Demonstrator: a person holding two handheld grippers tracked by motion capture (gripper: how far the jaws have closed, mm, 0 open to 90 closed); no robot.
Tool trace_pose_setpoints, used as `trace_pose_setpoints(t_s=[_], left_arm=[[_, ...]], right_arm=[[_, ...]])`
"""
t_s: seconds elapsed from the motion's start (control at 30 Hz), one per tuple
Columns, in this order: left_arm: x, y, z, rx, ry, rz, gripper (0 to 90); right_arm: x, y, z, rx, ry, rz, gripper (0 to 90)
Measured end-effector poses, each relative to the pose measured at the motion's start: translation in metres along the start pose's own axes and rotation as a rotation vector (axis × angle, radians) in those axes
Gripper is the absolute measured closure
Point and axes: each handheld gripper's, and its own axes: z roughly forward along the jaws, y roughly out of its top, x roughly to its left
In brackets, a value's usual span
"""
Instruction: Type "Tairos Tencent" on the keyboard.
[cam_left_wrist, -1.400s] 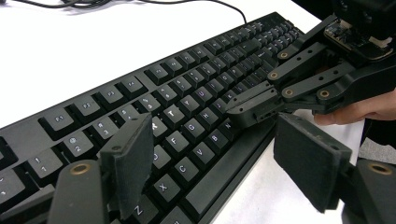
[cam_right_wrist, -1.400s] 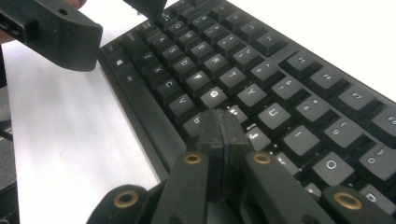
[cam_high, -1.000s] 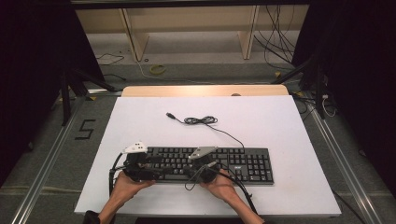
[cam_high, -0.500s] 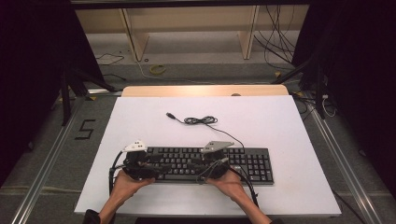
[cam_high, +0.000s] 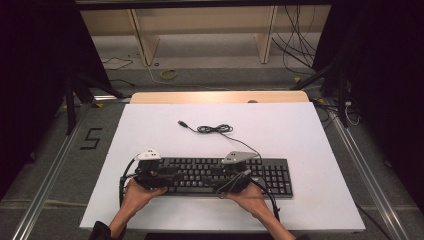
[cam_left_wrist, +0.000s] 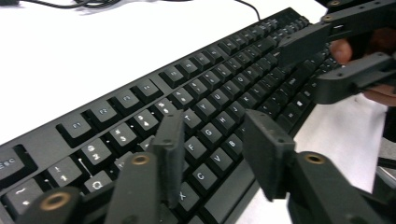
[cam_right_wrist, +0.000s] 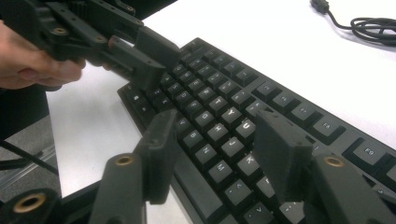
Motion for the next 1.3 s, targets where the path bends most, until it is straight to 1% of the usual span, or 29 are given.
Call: trace_pose_setpoints(t_s=[0.07, 0.2, 0.3, 0.4, 0.5, 0.67, 0.77, 0.9, 1.0, 1.2, 1.3], left_arm=[[0.0, 0.001, 0.001, 0.004, -0.001, 0.005, 64.3], [0.001, 0.002, 0.004, 0.013, 0.011, 0.01, 70.9], [0.001, 0.003, 0.006, 0.029, 0.004, 0.015, 75.1], [0.001, 0.004, 0.009, 0.045, -0.002, 0.032, 79.5], [0.002, 0.005, 0.011, 0.054, 0.007, 0.032, 83.5], [0.003, 0.008, 0.015, 0.07, 0.019, 0.034, 87.7], [0.003, 0.01, 0.019, 0.076, 0.022, 0.033, 88.5], [0.002, 0.013, 0.027, 0.096, 0.03, 0.046, 88.9], [0.001, 0.015, 0.032, 0.109, 0.032, 0.048, 88.9], [0.0, 0.018, 0.04, 0.125, 0.037, 0.059, 88.9], [0.0, 0.018, 0.043, 0.13, 0.038, 0.054, 88.9]], right_arm=[[0.0, -0.001, -0.002, -0.002, 0.001, 0.0, 47.6], [0.0, -0.002, -0.006, -0.008, -0.004, 0.001, 46.5], [-0.001, -0.004, -0.008, -0.008, -0.008, 0.004, 45.9], [-0.002, -0.005, -0.011, -0.012, -0.007, 0.009, 44.5], [-0.002, -0.007, -0.014, -0.02, -0.005, 0.007, 43.3], [-0.001, -0.009, -0.018, -0.031, -0.002, 0.011, 42.2], [0.0, -0.009, -0.02, -0.032, -0.001, 0.008, 41.2], [-0.001, -0.01, -0.021, -0.032, -0.007, 0.005, 37.9], [-0.002, -0.011, -0.023, -0.039, -0.007, 0.008, 36.6], [-0.002, -0.013, -0.025, -0.034, -0.012, 0.01, 36.3], [-0.002, -0.014, -0.025, -0.036, -0.014, 0.011, 36.3]])
